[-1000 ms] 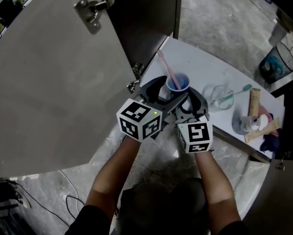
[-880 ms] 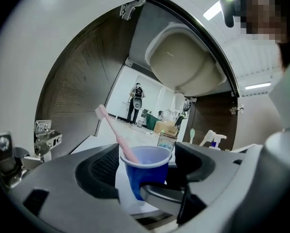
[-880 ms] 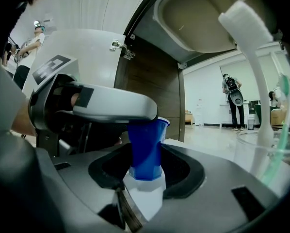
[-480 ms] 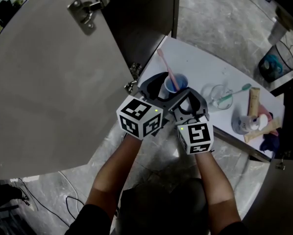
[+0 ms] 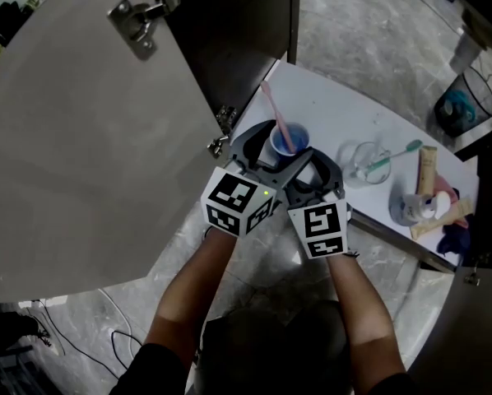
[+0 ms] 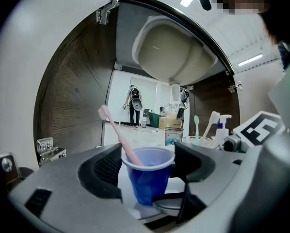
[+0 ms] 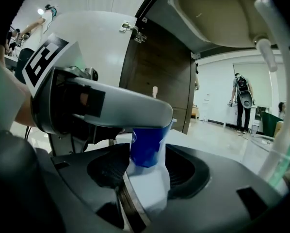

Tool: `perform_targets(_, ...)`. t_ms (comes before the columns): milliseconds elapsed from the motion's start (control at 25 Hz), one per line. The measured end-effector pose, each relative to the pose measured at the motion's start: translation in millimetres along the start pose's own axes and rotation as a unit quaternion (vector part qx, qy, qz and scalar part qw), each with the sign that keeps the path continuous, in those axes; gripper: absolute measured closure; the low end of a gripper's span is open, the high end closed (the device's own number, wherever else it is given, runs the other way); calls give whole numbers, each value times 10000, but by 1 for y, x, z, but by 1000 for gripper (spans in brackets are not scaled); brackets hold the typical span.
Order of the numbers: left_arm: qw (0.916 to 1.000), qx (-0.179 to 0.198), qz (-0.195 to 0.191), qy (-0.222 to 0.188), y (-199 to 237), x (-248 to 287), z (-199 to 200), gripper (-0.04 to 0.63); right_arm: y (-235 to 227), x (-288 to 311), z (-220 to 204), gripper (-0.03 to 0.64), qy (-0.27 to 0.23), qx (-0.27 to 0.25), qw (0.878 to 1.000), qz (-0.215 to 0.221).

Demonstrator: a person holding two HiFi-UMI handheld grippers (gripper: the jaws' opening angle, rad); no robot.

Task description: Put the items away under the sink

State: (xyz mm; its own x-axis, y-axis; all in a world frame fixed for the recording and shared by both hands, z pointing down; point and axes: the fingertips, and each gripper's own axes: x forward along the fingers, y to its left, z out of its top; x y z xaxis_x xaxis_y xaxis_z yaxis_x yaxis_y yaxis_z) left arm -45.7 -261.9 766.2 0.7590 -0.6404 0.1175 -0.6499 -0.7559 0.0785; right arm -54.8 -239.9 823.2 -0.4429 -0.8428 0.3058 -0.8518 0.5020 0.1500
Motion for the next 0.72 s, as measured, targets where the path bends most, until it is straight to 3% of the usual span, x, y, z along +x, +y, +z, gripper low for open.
perform_targets(400,9982,416,249,-343,10,2,1,255,0,-2,-8,393,296,-167,9994,63)
perform_targets(720,9982,289,246,-467,9,-4,-7,256,5,-3,-11,390,330,-580,9977,125)
